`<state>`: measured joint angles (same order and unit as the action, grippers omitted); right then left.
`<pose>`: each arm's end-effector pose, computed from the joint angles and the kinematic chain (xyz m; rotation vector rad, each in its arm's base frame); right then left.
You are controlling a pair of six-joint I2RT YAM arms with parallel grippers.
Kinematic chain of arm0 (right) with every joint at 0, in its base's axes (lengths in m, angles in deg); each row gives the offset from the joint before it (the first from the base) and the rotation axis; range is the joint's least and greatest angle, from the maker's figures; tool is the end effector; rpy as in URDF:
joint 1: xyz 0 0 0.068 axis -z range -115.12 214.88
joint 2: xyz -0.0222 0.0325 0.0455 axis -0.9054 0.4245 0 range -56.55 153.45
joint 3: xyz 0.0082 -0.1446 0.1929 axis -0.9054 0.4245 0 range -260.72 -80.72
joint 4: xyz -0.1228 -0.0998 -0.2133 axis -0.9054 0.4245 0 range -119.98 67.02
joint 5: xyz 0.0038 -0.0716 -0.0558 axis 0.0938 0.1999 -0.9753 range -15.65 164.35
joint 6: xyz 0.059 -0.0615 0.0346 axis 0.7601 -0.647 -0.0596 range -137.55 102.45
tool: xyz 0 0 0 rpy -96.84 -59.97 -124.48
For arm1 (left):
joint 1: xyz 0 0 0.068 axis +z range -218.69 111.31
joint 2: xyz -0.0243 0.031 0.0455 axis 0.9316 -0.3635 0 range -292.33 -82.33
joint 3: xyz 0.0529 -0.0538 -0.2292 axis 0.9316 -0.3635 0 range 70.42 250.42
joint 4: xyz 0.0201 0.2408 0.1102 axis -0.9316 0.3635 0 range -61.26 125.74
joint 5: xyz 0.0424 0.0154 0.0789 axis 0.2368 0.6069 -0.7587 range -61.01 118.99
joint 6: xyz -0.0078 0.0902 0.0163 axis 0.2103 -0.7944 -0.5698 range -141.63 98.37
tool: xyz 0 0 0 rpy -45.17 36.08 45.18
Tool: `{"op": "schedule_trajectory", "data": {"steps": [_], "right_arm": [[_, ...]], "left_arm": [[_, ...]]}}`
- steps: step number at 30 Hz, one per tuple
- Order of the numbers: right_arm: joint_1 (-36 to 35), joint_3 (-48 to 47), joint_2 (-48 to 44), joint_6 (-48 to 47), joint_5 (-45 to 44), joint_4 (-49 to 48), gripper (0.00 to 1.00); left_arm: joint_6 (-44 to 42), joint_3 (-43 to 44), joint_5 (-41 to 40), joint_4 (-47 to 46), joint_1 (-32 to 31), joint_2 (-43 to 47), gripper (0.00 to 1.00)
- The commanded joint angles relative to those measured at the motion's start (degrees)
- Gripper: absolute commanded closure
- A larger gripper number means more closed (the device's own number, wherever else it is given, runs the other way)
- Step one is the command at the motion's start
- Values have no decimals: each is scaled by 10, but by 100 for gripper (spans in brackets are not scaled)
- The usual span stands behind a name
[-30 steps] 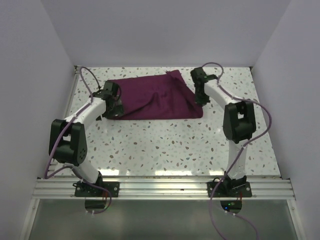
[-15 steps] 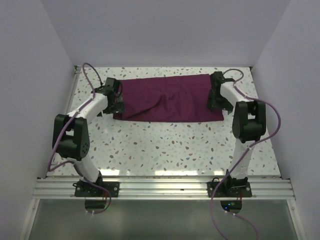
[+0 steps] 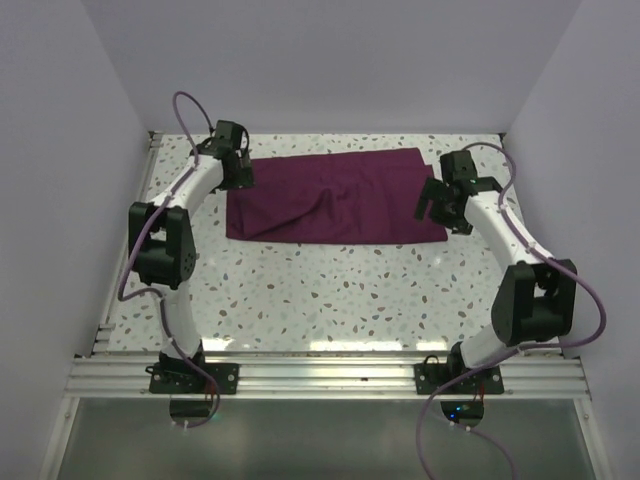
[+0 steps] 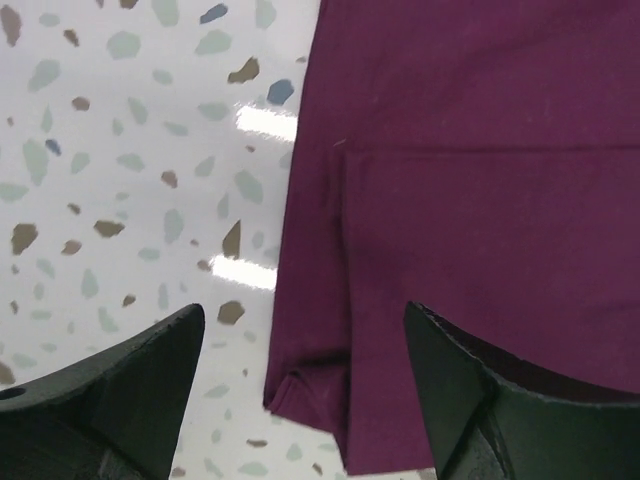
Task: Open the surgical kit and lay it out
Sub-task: Open the surgical kit at the center of the board.
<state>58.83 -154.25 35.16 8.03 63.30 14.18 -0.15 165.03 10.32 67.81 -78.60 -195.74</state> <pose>0.3542 0.0217 0.1865 0.5070 2.5767 -0.0679 0.4461 -0.0511 0.1733 -0.3711 2.4859 0.2019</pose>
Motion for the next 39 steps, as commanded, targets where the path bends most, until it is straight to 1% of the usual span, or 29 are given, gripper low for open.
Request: {"op": "schedule_trajectory", "data": {"steps": [1,2,3,7,10,16,21,24,25,27,28,33,36,39], "right_arm": [[-6,33,-45,-1,45,-20,9],[-6,37,-59,-3,39,-8,9],[-6,44,-65,-6,34,-4,9],[-6,60,-97,-14,15,11,9],[-5,66,-118,-15,7,25,9],[-5,70,-153,-15,-11,49,9],[-6,83,-178,-14,-27,69,9],[-6,92,-195,-12,-30,77,9],[-5,94,-199,-11,-33,77,9],[-5,100,-208,-8,-32,79,9],[-5,101,-209,-7,-34,80,9],[-5,99,-213,-1,-30,84,9],[-5,96,-210,-3,-30,83,9],[-5,94,-205,-6,-31,80,9]], "left_arm": [[7,48,56,-7,15,-54,20],[23,52,69,-10,16,-62,28],[31,51,82,-20,16,-73,30],[57,30,133,-65,17,-90,34],[69,27,149,-84,17,-107,37],[72,52,159,-94,19,-140,39],[76,59,156,-94,26,-157,44],[81,50,159,-102,37,-156,54],[81,50,162,-104,38,-155,62],[80,52,165,-107,42,-154,69],[78,55,170,-107,44,-153,76],[61,71,212,-117,44,-124,89],[52,71,253,-132,44,-100,92],[44,66,290,-149,44,-76,92]]}}
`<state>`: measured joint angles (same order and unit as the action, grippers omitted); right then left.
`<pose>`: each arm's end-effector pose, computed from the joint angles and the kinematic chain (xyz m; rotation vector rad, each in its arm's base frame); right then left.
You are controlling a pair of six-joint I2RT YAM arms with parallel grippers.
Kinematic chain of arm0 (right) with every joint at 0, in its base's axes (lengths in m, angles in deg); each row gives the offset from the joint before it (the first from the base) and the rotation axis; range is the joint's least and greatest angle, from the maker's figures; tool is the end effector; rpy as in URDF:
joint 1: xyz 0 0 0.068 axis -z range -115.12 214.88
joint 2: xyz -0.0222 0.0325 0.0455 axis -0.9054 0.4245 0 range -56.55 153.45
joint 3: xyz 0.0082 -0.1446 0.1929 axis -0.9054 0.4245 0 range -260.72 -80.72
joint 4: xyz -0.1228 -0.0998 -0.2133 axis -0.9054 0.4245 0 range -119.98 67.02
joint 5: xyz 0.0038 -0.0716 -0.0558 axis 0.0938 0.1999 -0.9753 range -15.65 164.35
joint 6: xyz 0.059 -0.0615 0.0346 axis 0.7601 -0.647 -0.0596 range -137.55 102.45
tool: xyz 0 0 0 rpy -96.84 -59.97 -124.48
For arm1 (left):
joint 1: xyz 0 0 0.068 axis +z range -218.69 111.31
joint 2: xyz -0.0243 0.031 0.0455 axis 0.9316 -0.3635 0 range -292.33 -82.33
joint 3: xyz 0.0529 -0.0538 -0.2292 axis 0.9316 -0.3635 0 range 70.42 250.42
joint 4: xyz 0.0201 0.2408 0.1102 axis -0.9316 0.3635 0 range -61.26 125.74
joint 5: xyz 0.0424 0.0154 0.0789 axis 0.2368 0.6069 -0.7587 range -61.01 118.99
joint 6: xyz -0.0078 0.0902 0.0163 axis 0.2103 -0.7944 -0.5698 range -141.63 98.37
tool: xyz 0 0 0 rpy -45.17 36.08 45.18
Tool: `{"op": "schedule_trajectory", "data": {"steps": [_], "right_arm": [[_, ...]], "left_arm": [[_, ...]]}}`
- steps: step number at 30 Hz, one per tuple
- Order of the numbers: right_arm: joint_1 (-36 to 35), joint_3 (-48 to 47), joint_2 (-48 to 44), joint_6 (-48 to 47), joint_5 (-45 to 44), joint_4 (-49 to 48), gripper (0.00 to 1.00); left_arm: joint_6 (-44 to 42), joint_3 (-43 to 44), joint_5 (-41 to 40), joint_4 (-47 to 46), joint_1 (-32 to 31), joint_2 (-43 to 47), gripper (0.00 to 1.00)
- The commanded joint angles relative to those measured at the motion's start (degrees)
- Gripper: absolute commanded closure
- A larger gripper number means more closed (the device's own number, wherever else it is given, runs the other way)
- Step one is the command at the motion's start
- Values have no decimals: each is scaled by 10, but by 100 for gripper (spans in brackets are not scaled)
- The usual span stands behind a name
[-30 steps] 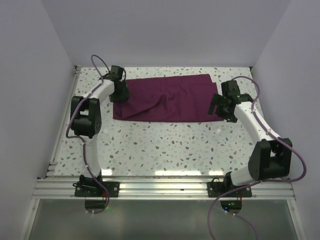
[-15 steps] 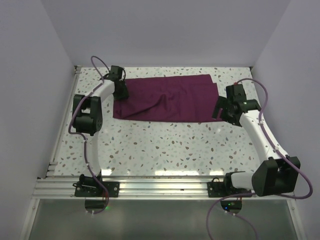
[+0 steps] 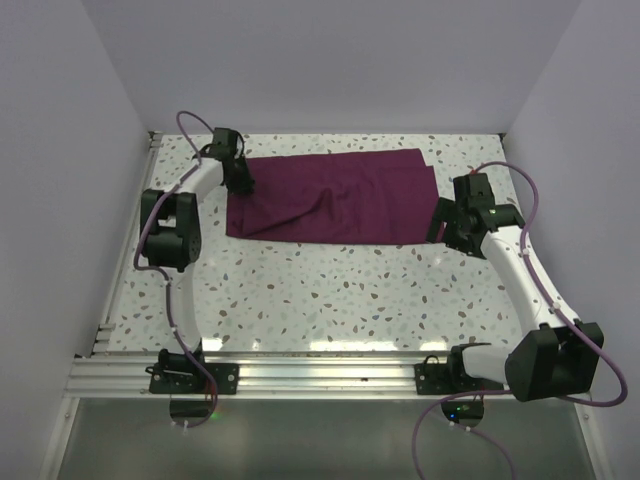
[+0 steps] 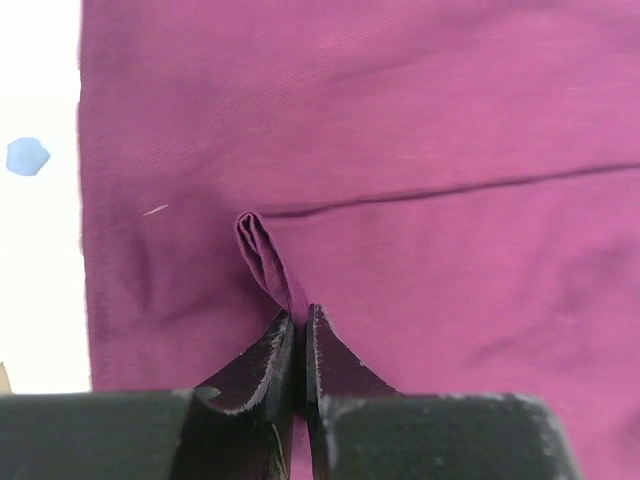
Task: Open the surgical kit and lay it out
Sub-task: Open the surgical kit at the center of the board.
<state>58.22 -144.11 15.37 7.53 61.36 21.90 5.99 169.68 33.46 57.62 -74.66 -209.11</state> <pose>0.2803 0.0141 0.2213 0.4903 2.5377 -0.0960 0.4906 -0.0578 0.1065 -0.4551 2.5433 -0.3218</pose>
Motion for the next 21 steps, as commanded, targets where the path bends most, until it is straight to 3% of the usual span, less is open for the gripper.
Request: {"op": "schedule_trajectory", "data": {"steps": [1,3,10,15,21], "right_arm": [[1,-9,-4,-2,-11,3,9],[1,-15,1,-6,-11,2,9],[0,-42,28,-21,-10,-7,9],[1,-61,52,-26,2,-16,8],[0,-74,71,-16,4,-34,8]], "left_arm": [[-21,9,73,-52,4,65,92],[-27,-4,97,-68,4,89,100],[-69,-151,228,-131,-2,196,100],[-110,-299,289,-151,-48,361,100],[-141,-434,311,-68,-141,591,100]]}}
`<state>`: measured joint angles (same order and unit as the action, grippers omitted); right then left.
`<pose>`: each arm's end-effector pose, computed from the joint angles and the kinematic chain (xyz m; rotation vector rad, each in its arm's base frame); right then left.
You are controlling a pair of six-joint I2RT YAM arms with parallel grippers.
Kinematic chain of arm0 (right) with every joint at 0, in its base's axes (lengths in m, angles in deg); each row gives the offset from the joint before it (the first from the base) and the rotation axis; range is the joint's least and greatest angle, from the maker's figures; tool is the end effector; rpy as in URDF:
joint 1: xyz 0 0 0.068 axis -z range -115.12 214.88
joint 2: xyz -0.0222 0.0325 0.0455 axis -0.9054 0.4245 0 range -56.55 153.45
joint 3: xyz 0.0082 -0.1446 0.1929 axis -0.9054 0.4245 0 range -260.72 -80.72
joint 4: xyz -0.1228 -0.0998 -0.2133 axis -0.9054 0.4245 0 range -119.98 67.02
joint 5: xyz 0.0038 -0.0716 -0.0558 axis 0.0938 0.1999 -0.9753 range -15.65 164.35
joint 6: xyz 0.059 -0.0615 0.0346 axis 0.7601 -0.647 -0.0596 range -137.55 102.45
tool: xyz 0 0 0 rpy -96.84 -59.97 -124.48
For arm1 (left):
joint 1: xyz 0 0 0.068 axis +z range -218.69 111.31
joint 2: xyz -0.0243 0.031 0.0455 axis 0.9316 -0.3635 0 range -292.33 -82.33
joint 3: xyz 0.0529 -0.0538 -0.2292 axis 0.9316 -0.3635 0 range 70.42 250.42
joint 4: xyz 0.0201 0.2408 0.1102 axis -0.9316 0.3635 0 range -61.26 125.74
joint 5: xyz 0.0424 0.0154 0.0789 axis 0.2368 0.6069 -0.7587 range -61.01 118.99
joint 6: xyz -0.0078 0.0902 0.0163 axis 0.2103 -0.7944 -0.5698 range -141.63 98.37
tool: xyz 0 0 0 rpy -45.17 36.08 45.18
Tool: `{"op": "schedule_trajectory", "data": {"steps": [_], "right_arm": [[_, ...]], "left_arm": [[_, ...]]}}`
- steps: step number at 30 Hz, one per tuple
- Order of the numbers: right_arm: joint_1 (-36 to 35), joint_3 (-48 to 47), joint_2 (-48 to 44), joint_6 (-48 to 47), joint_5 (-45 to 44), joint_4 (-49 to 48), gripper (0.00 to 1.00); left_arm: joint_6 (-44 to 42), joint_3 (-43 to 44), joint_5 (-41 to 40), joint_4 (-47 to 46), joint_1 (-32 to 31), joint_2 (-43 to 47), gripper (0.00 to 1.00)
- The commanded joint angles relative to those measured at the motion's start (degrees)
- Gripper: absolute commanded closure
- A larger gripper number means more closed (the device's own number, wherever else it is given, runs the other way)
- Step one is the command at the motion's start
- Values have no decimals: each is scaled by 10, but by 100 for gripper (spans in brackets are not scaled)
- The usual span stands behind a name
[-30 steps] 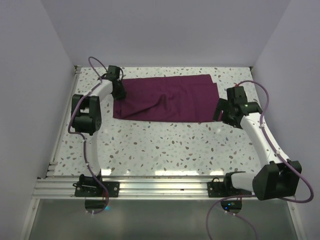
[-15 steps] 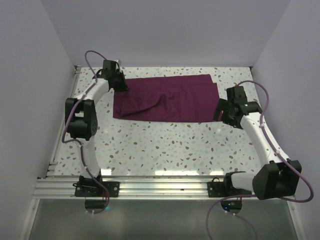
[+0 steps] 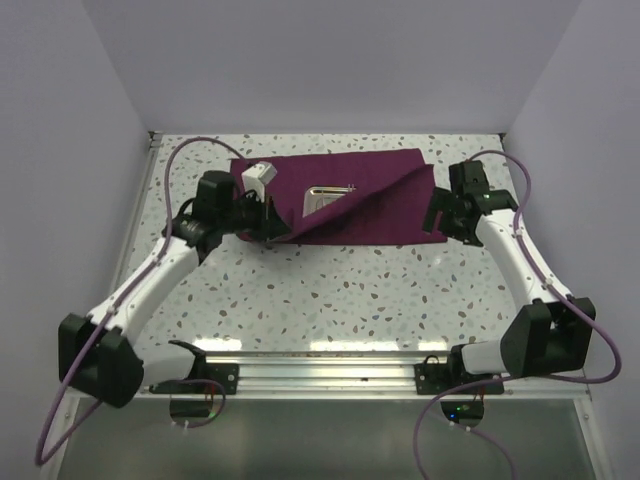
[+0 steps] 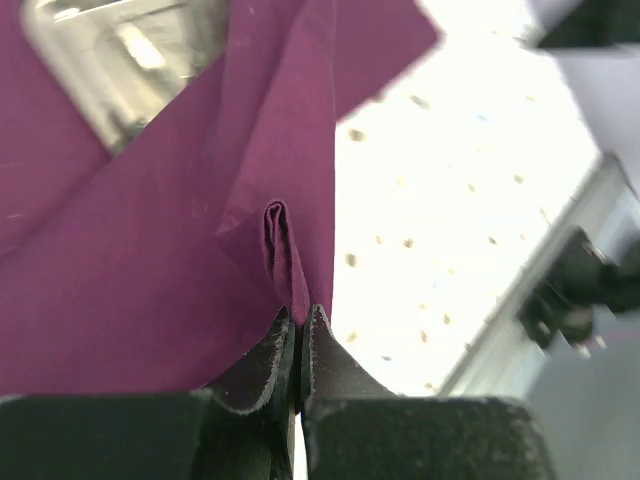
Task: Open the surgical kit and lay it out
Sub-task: Open the surgical kit at the center of the board.
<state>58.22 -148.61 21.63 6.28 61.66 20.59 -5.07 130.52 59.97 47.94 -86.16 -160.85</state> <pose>0.3040 0.0173 0.2193 0.4613 2.5527 -0.1007 0.3156 -0.1439 0.2299 0.3253 2.2520 -0.9218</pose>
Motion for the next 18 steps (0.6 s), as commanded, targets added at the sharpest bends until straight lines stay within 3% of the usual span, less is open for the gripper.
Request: {"op": "schedule_trajectory", "data": {"steps": [1,4,6,7,9,10,12,13,14,18], "right_arm": [[0,-30,12,-3,1,-21,8],[1,-30,22,5,-8,-17,8],[0,-27,28,10,-3,-18,8],[0,-28,33,12,0,-18,7],[1,-32,37,21,3,-13,7],[0,-40,37,26,6,-11,7],[0,-47,38,31,17,-8,7],[1,-52,39,34,22,-6,7],[1,-51,38,36,28,-6,7],[0,-30,23,36,35,-13,7]], "left_arm": [[-15,-56,44,36,-31,139,100],[-5,-92,27,99,-32,266,100],[-4,-104,-9,165,-33,301,100],[2,-107,-31,190,-32,315,93],[10,-108,-95,259,-32,338,57],[21,-106,-118,299,-32,340,49],[29,-103,-165,327,-32,343,23],[42,-102,-177,338,-32,352,22],[46,-102,-188,339,-33,355,1],[70,-75,-231,342,-32,354,0]]}}
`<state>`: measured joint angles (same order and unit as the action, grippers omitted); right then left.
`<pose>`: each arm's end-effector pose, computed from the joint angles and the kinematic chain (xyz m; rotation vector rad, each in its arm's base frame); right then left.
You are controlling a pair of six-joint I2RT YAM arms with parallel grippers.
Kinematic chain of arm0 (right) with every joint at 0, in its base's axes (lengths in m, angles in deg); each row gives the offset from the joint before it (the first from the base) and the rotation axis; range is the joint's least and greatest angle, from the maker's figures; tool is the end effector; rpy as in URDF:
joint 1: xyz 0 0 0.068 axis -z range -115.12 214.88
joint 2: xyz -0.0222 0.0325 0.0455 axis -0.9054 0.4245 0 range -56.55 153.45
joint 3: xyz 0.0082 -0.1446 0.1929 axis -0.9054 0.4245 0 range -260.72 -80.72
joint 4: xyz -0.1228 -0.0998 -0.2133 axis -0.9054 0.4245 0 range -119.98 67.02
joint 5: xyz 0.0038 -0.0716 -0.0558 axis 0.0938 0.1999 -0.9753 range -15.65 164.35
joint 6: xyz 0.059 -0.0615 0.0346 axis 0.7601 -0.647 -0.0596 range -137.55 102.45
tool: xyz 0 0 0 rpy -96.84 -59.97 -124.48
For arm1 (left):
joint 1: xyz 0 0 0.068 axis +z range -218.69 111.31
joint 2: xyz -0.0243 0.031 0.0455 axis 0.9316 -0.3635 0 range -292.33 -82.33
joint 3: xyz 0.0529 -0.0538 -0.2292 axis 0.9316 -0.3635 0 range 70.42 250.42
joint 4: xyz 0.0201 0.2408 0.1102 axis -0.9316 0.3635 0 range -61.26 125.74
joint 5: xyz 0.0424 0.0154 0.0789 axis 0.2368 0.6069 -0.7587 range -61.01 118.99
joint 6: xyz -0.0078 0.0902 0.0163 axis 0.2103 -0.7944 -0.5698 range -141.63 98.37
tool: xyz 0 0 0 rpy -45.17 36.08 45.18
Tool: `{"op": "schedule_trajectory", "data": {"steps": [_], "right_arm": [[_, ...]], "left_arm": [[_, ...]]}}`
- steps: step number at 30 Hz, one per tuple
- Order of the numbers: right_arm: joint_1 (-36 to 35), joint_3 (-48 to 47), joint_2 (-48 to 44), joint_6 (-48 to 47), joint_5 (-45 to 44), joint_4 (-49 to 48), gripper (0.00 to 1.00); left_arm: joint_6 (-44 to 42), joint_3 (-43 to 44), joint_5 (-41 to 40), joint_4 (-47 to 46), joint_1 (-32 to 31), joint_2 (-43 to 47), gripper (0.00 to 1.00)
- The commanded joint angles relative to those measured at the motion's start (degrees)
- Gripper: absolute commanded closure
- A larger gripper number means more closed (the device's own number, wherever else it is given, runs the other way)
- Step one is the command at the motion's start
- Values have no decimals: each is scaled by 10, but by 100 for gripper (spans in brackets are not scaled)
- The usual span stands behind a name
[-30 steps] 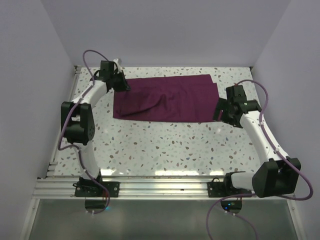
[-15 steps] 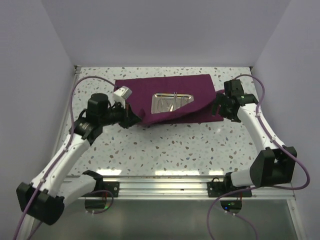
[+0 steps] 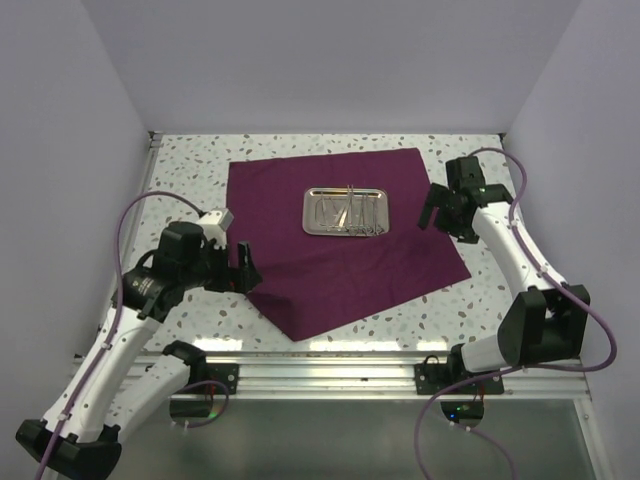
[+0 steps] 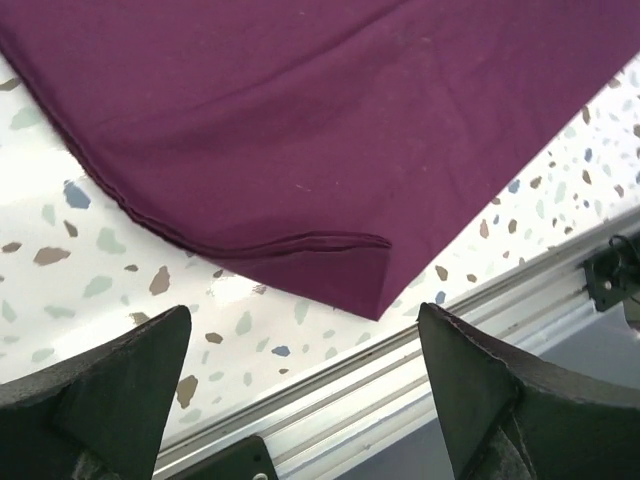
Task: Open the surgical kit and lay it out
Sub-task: Open the surgical kit at the center of the board.
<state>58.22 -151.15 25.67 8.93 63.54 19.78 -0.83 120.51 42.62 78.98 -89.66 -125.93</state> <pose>0.3186 0.0216 0.2140 0.5116 2.5633 -0.0478 0.1844 -0.0915 0.2541 0.1259 2.3935 -0.6315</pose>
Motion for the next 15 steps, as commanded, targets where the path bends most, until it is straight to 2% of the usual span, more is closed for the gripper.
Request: {"op": "schedule_trajectory", "data": {"steps": [1,10,15], "right_arm": [[1,9,-23,9,15,-6,7],[3,121,-77,16,28,-21,2],[27,169,-77,30,41,-35,2]], "left_arm": [[28,31,-60,20,3,-1,0],[41,77,-91,-75,3,-75,1],[51,49,-49,-136,3,-101,8]]}}
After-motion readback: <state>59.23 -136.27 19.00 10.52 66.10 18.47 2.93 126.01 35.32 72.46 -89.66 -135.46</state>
